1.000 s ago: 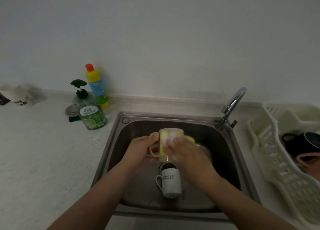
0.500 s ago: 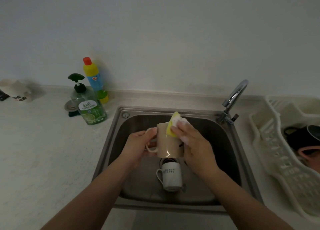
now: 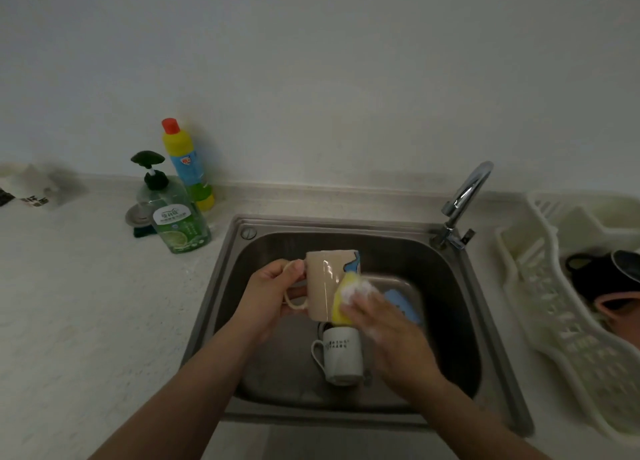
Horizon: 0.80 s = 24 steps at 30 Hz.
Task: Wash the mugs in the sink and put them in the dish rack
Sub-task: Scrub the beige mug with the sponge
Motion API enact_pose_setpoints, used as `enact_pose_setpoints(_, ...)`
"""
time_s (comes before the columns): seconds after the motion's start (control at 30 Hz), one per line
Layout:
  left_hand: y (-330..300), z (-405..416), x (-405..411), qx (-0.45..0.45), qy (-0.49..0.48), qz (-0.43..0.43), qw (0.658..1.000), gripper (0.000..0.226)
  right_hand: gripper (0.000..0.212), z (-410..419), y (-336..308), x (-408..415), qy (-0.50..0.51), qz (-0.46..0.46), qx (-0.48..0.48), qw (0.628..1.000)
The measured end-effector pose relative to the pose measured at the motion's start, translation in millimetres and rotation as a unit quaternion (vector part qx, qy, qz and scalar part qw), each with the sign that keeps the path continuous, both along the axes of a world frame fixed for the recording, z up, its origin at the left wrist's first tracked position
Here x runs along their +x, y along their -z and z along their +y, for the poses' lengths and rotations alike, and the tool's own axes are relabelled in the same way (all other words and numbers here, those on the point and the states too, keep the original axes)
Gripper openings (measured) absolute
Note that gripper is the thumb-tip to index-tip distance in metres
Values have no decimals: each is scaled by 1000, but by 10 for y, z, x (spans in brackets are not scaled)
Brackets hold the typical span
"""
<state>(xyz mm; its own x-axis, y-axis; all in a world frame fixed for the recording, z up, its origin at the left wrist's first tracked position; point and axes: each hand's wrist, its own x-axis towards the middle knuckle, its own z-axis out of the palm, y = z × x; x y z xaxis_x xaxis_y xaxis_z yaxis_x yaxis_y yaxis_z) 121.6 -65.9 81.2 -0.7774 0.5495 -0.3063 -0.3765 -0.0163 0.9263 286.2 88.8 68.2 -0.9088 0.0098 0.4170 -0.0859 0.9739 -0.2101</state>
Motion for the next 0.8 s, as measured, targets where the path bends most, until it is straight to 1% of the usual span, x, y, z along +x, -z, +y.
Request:
enact_pose_setpoints(0.03, 11, 5, 0, -3, 2, -5, 1000, 20, 83, 42, -53, -113, 9, 30, -58, 998)
enact_pose_setpoints(0.1, 22, 23, 10, 4, 1, -21, 1000, 19, 62, 88, -180, -308, 47, 90, -145, 984)
enact_pose_setpoints(0.13, 5, 24, 13, 13, -1, -33, 999, 20, 55, 46, -197, -309, 46, 100, -145, 983)
enact_pose_setpoints(0.17, -7, 14, 2, 22, -3, -43, 999, 22, 52, -8, -155, -242, 28, 89, -141, 986)
enact_pose_setpoints(0.27, -6, -65, -51, 27, 5, -48, 998, 24, 51, -67, 41, 33, -19, 53, -101, 993)
enact_pose_setpoints(0.3, -4, -72, -55, 24, 8, -47, 999, 22, 51, -18, 18, -37, -9, 54, -125, 991)
enact_pose_setpoints(0.33, -5, -73, -43, 23, 11, -54, 998, 20, 50, 26, -39, -168, 21, 66, -141, 988)
enact_pose_setpoints(0.4, 6, -52, -30, 30, 13, -66, 997, 18, 44, 65, -182, -357, 68, 67, -226, 969)
enact_pose_setpoints(0.47, -30, -40, -42, 43, 6, -73, 996, 20, 43, -43, -148, -273, 70, 62, -250, 964)
enact_pose_setpoints(0.53, -45, -59, -82, 46, -2, -70, 997, 24, 44, -146, -8, 2, 48, 49, -280, 957)
enact_pose_setpoints(0.57, -42, -66, -106, 39, 0, -59, 998, 23, 44, -132, 38, 54, 30, 48, -282, 958)
enact_pose_setpoints(0.6, -56, -64, -102, 31, 6, -53, 998, 20, 41, -113, 10, -4, 40, 58, -280, 958)
enact_pose_setpoints(0.63, -66, -51, -82, 26, 12, -51, 998, 19, 38, -73, -28, -136, 68, 73, -249, 963)
enact_pose_setpoints(0.67, -70, -33, -60, 27, 14, -55, 998, 18, 36, -21, -94, -254, 89, 85, -244, 962)
enact_pose_setpoints(0.7, -70, -13, -40, 30, 15, -59, 998, 19, 36, -19, -182, -316, 95, 87, -271, 954)
enact_pose_setpoints(0.73, -79, 5, -31, 31, 11, -62, 998, 20, 37, -60, -230, -320, 88, 82, -317, 941)
enact_pose_setpoints(0.8, -103, 2, -36, 25, -12, -62, 998, 21, 43, -165, -169, -150, 62, 67, -283, 955)
